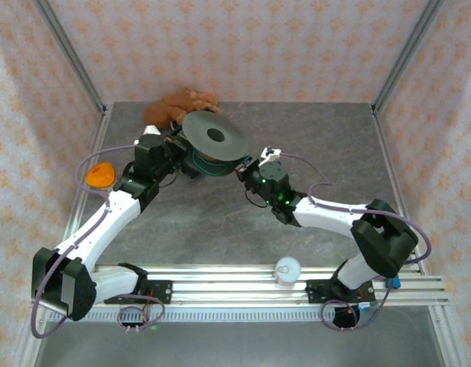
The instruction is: Wrap the cables
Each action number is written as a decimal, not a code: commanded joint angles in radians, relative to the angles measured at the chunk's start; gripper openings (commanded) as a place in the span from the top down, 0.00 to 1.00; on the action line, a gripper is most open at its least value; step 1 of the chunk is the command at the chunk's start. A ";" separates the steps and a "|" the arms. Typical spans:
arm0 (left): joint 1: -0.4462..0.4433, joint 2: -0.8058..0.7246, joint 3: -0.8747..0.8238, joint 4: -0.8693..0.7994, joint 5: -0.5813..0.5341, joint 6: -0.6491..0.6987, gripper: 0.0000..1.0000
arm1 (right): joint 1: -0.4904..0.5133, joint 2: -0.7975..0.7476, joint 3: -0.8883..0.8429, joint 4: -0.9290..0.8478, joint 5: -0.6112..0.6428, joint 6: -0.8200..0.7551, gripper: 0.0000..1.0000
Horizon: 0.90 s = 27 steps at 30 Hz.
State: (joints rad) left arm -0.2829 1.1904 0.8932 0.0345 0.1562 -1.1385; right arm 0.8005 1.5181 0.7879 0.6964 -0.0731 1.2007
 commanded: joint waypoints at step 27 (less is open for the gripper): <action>-0.001 0.002 0.164 -0.108 -0.128 0.238 1.00 | 0.080 -0.324 -0.074 -0.495 -0.170 -0.461 0.40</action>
State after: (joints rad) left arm -0.2798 1.2217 0.9924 -0.0830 0.0395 -0.9512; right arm 0.8818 1.2690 0.7460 0.2993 -0.2108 0.8688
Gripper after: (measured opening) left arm 0.079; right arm 0.581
